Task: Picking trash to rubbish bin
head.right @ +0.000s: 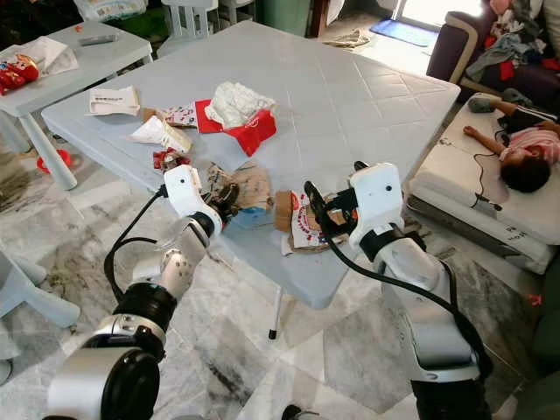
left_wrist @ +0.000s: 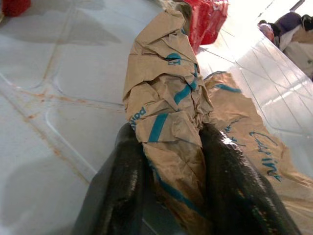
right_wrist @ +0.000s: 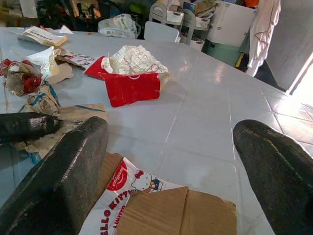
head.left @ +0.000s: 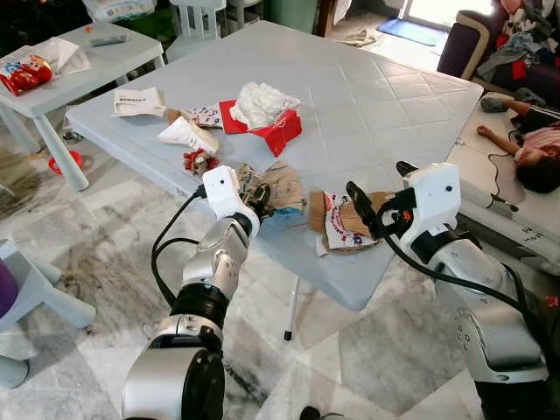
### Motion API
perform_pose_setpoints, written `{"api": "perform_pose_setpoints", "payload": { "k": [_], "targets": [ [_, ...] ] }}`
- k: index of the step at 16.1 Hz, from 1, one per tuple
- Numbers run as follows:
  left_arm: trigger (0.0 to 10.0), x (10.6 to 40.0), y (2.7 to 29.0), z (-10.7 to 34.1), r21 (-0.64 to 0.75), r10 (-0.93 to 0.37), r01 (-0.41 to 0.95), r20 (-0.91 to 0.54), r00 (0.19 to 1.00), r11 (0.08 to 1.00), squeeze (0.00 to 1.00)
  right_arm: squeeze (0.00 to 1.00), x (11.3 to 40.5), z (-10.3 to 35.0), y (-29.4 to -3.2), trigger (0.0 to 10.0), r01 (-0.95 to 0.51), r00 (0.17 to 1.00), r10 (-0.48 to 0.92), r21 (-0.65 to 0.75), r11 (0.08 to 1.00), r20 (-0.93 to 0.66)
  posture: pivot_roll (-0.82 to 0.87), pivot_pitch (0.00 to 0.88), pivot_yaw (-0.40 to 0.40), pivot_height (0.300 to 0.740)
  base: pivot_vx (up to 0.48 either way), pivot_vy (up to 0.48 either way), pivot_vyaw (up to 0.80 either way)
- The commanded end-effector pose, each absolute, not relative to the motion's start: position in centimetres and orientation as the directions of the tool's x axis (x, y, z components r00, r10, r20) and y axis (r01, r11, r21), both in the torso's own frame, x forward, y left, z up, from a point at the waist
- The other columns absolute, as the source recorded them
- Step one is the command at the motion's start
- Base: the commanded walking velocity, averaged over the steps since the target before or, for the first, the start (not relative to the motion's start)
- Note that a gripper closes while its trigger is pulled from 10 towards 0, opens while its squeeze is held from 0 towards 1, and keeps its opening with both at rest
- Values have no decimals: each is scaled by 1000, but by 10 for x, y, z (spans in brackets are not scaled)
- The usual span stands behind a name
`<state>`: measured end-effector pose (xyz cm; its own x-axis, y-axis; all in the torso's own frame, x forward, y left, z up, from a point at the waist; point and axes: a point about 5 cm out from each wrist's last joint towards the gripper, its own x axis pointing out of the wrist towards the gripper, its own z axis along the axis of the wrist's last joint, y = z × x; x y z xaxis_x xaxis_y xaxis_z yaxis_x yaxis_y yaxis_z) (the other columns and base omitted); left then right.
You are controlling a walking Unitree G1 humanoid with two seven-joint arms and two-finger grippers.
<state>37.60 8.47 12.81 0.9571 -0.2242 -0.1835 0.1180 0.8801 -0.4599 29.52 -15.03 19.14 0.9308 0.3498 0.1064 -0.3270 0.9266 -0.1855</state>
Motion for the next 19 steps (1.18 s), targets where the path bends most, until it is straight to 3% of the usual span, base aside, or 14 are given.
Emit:
{"api": "perform_pose_setpoints", "payload": {
  "k": [1, 7, 14, 17, 19],
  "targets": [
    [0, 370, 75, 120, -439, -243, 129, -213, 946, 889, 0, 0, 295, 194, -149, 10000, -334, 926, 359, -191, 923, 115, 1, 121, -49, 740, 0, 0, 0],
    [0, 367, 78, 131, -415, -219, 145, -136, 966, 898, 0, 0, 295, 192, -147, 10000, -351, 922, 374, -193, 916, 102, 2, 121, -51, 740, 0, 0, 0],
    [0, 341, 68, 144, -324, -293, 289, 37, 955, 901, 0, 0, 290, 152, -140, 10000, -467, 883, 451, -172, 867, -127, 25, 111, -59, 740, 0, 0, 0],
    [0, 319, 77, 146, -255, -295, 307, 88, 952, 917, 0, 0, 288, 149, -134, 10000, -505, 862, 487, -157, 849, -142, 36, 117, -57, 740, 0, 0, 0],
    [0, 306, 95, 140, -233, -243, 251, 66, 968, 939, 0, 0, 289, 146, -130, 10000, -510, 860, 492, -168, 844, -138, 50, 122, -57, 740, 0, 0, 0]
  ]
}}
